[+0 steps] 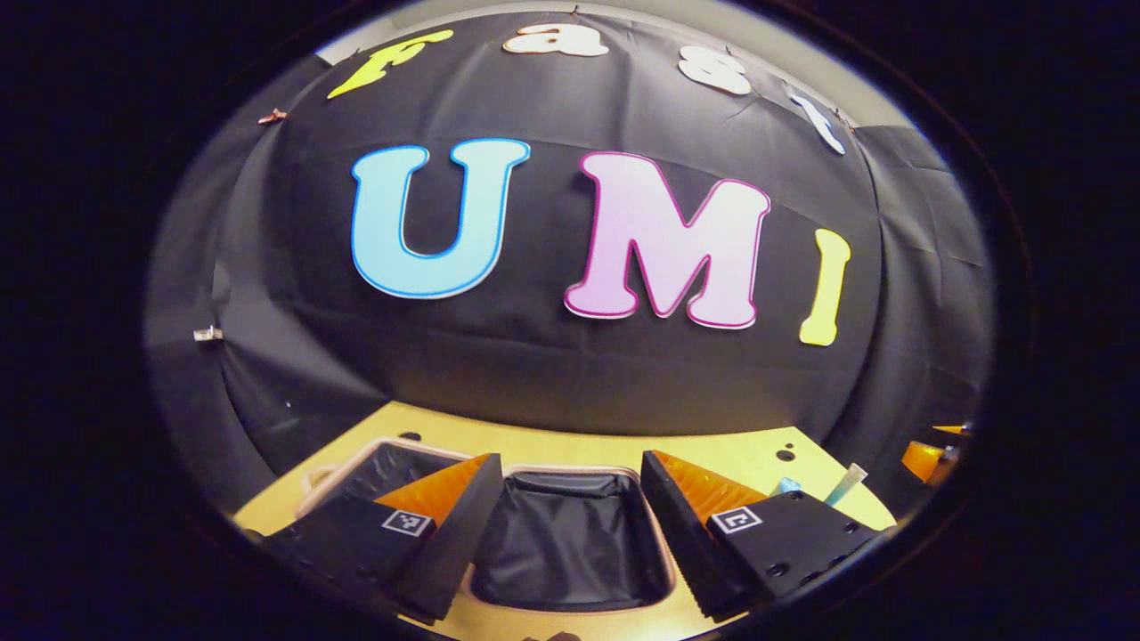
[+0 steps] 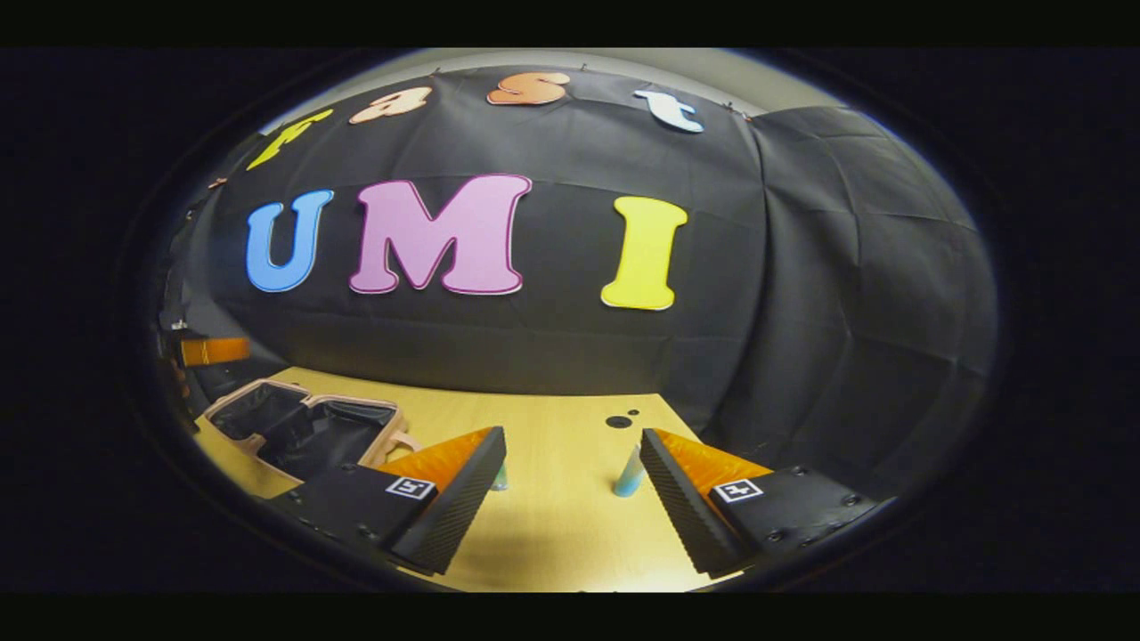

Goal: First open the suitcase, pack the skin care products into it, and then close the suitcase.

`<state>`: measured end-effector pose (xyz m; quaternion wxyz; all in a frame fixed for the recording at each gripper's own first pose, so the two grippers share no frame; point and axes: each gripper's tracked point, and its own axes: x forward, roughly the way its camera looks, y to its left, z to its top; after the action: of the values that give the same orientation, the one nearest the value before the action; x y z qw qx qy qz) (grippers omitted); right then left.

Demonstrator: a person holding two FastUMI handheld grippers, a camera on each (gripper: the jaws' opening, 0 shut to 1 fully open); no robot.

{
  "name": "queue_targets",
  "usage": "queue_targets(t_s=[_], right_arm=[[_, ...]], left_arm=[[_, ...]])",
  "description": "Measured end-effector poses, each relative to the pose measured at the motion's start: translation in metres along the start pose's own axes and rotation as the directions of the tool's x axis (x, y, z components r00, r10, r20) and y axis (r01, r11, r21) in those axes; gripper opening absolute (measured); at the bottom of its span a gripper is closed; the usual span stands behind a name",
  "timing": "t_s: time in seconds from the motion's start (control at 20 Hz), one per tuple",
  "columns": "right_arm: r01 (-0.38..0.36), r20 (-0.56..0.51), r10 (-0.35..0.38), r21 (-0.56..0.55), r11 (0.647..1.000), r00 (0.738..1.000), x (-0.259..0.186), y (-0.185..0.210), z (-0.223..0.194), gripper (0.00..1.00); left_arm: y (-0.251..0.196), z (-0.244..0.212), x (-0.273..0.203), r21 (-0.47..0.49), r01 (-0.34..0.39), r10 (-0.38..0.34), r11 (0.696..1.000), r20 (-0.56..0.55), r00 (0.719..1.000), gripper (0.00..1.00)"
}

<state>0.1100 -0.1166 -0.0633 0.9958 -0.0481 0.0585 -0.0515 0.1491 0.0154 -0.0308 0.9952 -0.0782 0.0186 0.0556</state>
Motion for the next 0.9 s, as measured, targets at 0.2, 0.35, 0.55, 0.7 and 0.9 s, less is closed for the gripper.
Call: queue_targets(t_s=[0.2, 0.35, 0.55, 0.7, 0.9], right_arm=[[0.021, -0.025, -0.021, 0.013, 1.0, 0.999, 0.002, -0.029, -0.013, 0.97], [0.028, -0.047, -0.029, -0.009, 1.0, 0.998, 0.006, -0.049, -0.028, 0.97], [0.003, -0.098, -0.001, 0.022, 1.0, 0.995, 0.013, -0.058, -0.057, 0.97], [0.016, -0.145, -0.007, 0.062, 0.998, 0.989, 0.021, -0.064, -0.085, 0.97], [0.02, -0.201, 0.003, 0.107, 0.994, 0.979, 0.041, -0.069, -0.116, 0.95]], left_arm=[[-0.084, -0.086, 0.001, -0.04, 0.074, -0.079, 0.996, -0.133, 0.988, 0.96], [-0.14, -0.115, 0.014, -0.012, 0.173, -0.172, 0.985, -0.169, 0.97, 0.96], [-0.205, -0.163, 0.046, 0.073, 0.325, -0.299, 0.943, -0.249, 0.921, 0.96], [-0.226, -0.186, 0.081, 0.09, 0.353, -0.315, 0.931, -0.285, 0.905, 0.96], [-0.235, -0.213, 0.129, 0.143, 0.319, -0.259, 0.937, -0.328, 0.909, 0.96]])
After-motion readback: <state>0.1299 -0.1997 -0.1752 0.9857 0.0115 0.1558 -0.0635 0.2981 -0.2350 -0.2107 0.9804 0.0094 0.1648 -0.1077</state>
